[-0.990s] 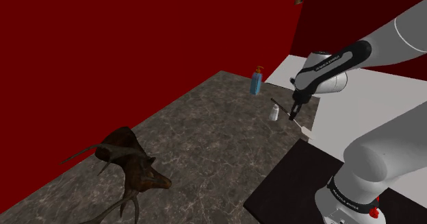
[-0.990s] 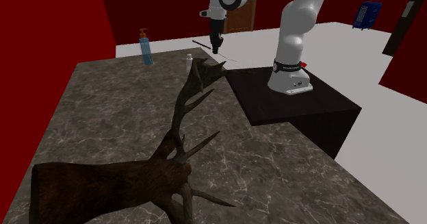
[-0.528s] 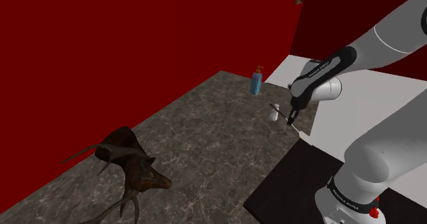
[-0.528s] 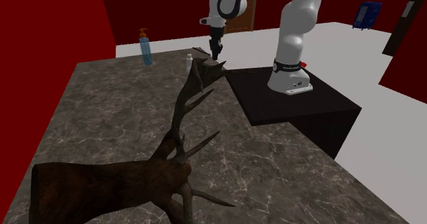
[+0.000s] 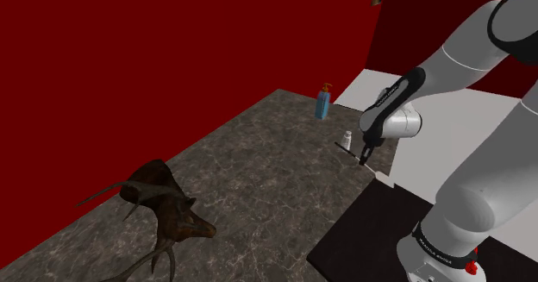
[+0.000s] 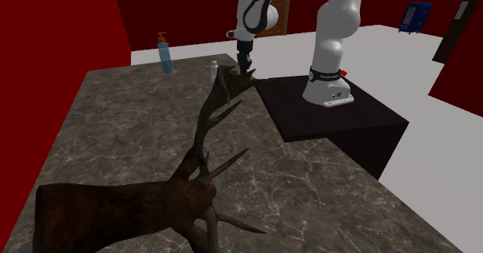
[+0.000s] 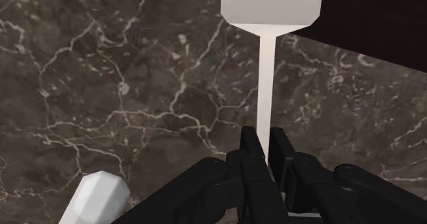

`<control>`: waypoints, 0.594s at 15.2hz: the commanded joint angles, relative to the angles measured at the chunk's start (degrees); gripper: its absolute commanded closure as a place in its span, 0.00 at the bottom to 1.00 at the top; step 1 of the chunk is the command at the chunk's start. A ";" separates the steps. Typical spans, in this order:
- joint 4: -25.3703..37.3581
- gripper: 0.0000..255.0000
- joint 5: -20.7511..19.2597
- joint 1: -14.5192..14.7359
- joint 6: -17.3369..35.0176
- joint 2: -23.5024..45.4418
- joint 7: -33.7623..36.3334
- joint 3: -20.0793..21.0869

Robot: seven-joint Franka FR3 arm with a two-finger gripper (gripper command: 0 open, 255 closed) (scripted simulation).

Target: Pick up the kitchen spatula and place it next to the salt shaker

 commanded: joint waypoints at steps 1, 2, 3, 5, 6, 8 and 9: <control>0.23 1.00 3.55 0.80 1.99 2.39 -2.63 -0.02; 0.39 1.00 5.69 1.09 2.93 3.63 -4.20 0.22; 0.59 1.00 8.03 1.26 3.84 4.88 -5.93 0.62; 1.12 1.00 13.16 1.04 5.53 7.40 -9.74 2.07; 1.45 1.00 15.83 0.62 6.32 8.66 -11.75 3.11; 2.22 1.00 21.01 -0.88 7.85 11.16 -15.72 5.80; 2.60 1.00 23.14 -1.89 8.53 12.26 -17.39 7.28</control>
